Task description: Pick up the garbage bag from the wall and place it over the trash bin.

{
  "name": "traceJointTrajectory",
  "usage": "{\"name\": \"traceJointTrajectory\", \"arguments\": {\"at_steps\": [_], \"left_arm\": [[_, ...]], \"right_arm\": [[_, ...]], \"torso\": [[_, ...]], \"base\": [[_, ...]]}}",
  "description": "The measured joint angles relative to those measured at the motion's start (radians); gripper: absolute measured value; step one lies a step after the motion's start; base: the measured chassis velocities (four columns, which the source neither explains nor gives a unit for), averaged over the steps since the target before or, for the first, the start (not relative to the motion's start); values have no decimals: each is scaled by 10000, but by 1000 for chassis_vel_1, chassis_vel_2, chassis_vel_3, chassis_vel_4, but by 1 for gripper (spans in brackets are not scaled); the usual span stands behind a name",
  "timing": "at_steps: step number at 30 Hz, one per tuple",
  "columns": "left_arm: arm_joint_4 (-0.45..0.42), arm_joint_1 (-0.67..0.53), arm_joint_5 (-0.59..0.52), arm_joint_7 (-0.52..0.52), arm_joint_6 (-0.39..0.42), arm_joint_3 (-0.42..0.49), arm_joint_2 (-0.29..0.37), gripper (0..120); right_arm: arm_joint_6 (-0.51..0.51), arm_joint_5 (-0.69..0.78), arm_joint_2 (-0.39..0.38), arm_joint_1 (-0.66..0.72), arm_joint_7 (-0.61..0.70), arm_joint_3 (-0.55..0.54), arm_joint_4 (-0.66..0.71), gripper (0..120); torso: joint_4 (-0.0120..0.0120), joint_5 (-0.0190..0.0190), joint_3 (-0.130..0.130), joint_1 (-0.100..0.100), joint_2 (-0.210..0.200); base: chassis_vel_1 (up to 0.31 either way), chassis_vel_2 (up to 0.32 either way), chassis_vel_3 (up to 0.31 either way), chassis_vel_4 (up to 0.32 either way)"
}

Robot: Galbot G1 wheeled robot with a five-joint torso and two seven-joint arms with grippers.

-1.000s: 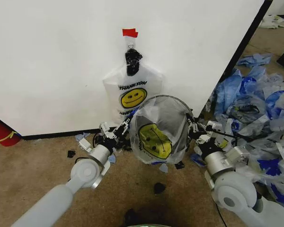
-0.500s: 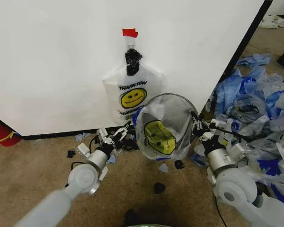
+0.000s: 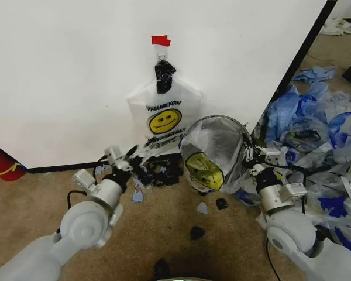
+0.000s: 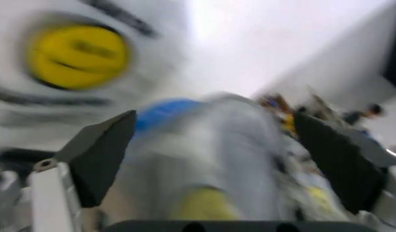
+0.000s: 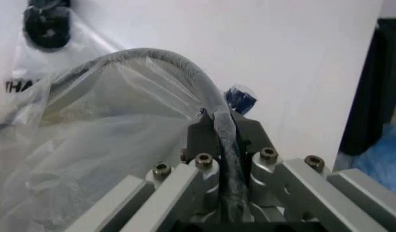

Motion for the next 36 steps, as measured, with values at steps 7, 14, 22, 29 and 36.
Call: {"name": "traceJointTrajectory", "arguments": {"at_steps": [7, 14, 22, 29, 36], "left_arm": [[-931, -1019, -799, -146, 674, 1029, 508, 67], [810, -3342, -519, -426, 643, 3497, -387, 42], [1847, -4782, -436, -940, 573, 4879, -868, 13], [2648, -5511, 152, -1470, 668, 5629, -1296, 0], [3439, -6111, 576, -1988, 719, 6191, -1869, 0]], "right_arm": [[-129, -561, -153, 395, -208, -206, -83, 0], [-390, -719, 34, 1075, -284, -552, -289, 0], [-596, -915, 348, 1243, -289, -682, -459, 0], [-660, -1098, 500, 1156, -298, -676, -389, 0], [-684, -1266, 539, 1019, -354, -672, -317, 0]], "torso": [[4, -1, 0, -1, 0], [-1, -2, 1, 0, 0], [3, -1, 1, 1, -1], [3, -1, 1, 0, -1], [1, -2, 1, 0, 0]], "base": [[0, 0, 0, 0], [0, 0, 0, 0], [0, 0, 0, 0], [0, 0, 0, 0], [0, 0, 0, 0]]}}
